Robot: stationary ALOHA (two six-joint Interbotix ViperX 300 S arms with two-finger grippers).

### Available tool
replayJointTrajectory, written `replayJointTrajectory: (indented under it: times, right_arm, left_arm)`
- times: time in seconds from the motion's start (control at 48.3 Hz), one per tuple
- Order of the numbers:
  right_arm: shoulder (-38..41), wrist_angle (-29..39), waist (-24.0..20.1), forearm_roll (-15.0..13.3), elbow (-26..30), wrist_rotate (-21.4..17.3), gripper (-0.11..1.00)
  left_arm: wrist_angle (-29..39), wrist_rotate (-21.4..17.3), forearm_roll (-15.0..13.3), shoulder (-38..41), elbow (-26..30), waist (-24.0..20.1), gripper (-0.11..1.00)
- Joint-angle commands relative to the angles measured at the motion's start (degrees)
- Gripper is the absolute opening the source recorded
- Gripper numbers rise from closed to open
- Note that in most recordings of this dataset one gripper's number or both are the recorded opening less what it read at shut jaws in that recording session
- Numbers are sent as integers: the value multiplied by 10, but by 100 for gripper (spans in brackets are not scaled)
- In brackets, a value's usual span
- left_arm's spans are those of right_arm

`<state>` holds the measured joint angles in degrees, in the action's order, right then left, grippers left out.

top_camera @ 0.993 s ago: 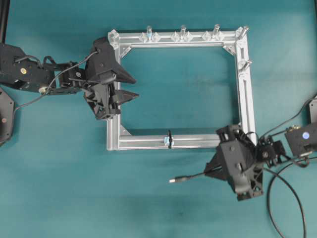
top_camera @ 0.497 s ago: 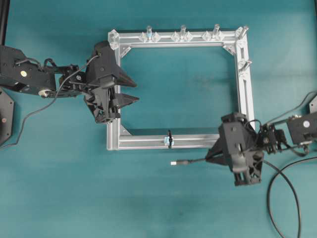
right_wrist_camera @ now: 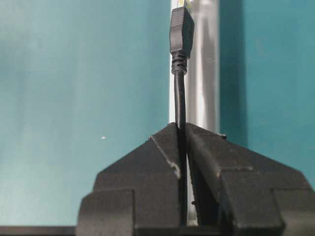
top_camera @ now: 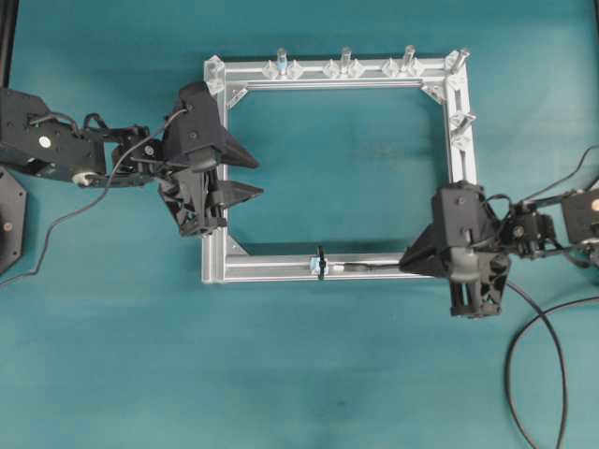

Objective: Insert the wire through the string loop located in the center.

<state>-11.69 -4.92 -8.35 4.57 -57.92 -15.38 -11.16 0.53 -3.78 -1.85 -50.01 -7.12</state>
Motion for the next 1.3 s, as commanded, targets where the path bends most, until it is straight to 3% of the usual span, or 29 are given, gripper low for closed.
replayJointTrajectory:
  times: [0.0, 1.283]
  right_arm:
    - [-21, -4, 4, 0, 0, 1, 8]
    - [-30, -28, 4, -1, -13, 2, 8]
  left_arm:
    - [-2, 4, 2, -15, 10, 2, 55]
    - [-3, 4, 2, -14, 15, 2, 55]
